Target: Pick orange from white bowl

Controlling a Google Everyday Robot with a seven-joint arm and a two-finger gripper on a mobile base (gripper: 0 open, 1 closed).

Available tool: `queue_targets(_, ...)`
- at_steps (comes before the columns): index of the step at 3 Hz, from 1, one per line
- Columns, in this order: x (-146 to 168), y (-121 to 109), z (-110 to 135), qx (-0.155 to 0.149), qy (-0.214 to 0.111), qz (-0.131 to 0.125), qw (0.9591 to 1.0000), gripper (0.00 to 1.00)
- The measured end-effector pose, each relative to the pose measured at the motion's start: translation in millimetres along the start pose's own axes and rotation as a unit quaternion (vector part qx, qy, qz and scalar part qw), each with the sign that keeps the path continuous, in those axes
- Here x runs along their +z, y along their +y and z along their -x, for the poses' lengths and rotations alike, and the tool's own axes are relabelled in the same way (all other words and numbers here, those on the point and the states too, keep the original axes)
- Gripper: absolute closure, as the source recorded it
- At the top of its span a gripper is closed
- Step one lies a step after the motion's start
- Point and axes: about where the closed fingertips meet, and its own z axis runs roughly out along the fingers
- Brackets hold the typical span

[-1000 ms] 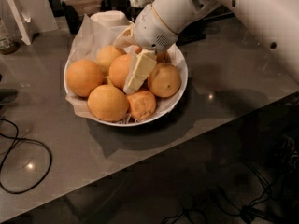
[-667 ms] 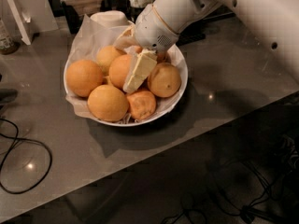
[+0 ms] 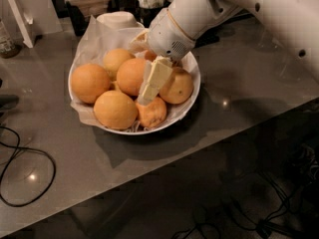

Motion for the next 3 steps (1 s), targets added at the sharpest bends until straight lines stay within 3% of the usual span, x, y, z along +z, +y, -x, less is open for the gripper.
queue_targets(1, -2, 5, -4, 0.011, 0.001, -0.003, 0.9999, 0.08)
queue_targets(2, -15, 16, -2, 0.020, 0.009, -0.029, 0.9993, 0.07)
queue_targets(3, -22, 20, 4, 0.017, 0.013, -0.044, 0.9988, 0.17)
